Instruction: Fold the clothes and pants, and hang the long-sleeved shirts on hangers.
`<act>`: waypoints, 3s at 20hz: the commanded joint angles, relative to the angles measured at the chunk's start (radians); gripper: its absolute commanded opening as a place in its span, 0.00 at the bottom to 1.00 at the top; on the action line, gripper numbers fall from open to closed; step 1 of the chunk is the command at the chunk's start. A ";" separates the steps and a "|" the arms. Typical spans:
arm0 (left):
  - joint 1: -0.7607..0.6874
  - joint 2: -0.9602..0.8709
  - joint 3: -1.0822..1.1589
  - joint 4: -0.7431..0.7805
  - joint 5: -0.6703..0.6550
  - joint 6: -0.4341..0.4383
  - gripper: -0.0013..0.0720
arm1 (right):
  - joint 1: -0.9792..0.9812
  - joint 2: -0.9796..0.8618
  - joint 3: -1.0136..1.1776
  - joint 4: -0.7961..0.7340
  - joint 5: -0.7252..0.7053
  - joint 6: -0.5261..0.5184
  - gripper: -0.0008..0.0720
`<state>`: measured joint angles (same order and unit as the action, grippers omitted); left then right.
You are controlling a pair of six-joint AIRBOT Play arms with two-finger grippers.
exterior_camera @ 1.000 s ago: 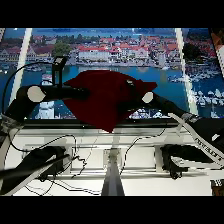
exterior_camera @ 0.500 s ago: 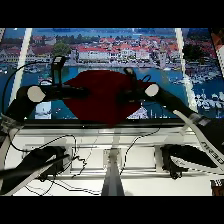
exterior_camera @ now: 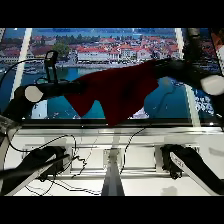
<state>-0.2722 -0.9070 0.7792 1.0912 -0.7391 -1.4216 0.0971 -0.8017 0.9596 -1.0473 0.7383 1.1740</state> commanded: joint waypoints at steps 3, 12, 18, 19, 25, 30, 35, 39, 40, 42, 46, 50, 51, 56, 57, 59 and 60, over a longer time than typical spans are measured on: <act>0.003 -0.031 -0.002 0.000 0.013 -0.032 0.96 | -0.179 0.173 0.005 -0.171 0.085 0.013 0.03; 0.002 -0.305 0.007 -0.030 0.022 -0.158 0.96 | -0.223 0.167 0.001 -0.190 0.181 0.015 0.03; 0.025 -0.523 0.139 -0.029 0.058 -0.122 0.96 | -0.223 0.167 0.001 -0.190 0.179 0.015 0.03; 0.025 -0.551 0.167 -0.030 0.056 -0.110 0.96 | -0.223 0.167 0.001 -0.190 0.178 0.015 0.03; 0.024 -0.634 0.266 -0.048 0.037 -0.073 0.84 | -0.223 0.167 0.001 -0.190 0.177 0.015 0.03; 0.024 -0.664 0.266 -0.045 -0.014 -0.055 0.80 | -0.223 0.167 0.001 -0.188 0.177 0.015 0.03; 0.020 -0.676 0.270 -0.061 -0.009 -0.055 0.27 | -0.223 0.167 0.001 -0.188 0.177 0.015 0.03; 0.006 -0.676 0.272 -0.191 -0.014 0.064 0.05 | -0.223 0.167 0.001 -0.187 0.177 0.015 0.03; 0.006 -0.674 0.276 -0.232 -0.026 0.111 0.05 | -0.223 0.167 0.001 -0.188 0.177 0.015 0.03; 0.011 -0.654 0.304 -0.293 -0.060 0.216 0.04 | -0.223 0.167 0.002 -0.188 0.156 0.015 0.03; 0.065 -0.504 0.475 -0.296 -0.084 0.262 0.04 | -0.223 0.169 0.025 -0.179 0.011 0.014 0.03; 0.163 -0.283 0.717 -0.296 0.020 0.262 0.04 | -0.223 0.169 0.174 -0.177 -0.024 0.011 0.03; 0.179 -0.220 0.764 -0.294 0.090 0.263 0.04 | -0.223 0.170 0.216 -0.166 -0.024 0.011 0.03; 0.189 0.062 0.828 -0.291 0.488 0.415 0.04 | -0.223 0.190 0.370 0.021 0.047 0.010 0.03; 0.189 0.101 0.828 -0.283 0.546 0.420 0.04 | -0.223 0.192 0.388 0.068 0.081 -0.001 0.03; 0.189 0.162 0.828 -0.277 0.616 0.420 0.04 | -0.223 0.209 0.424 0.147 0.172 -0.072 0.03; 0.189 0.181 0.828 -0.277 0.613 0.420 0.04 | -0.223 0.223 0.430 0.161 0.205 -0.073 0.03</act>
<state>-0.0868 -0.8196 1.5951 0.8047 -0.2588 -1.0294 -0.1253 -0.5999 1.3415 -0.9962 0.8364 1.1458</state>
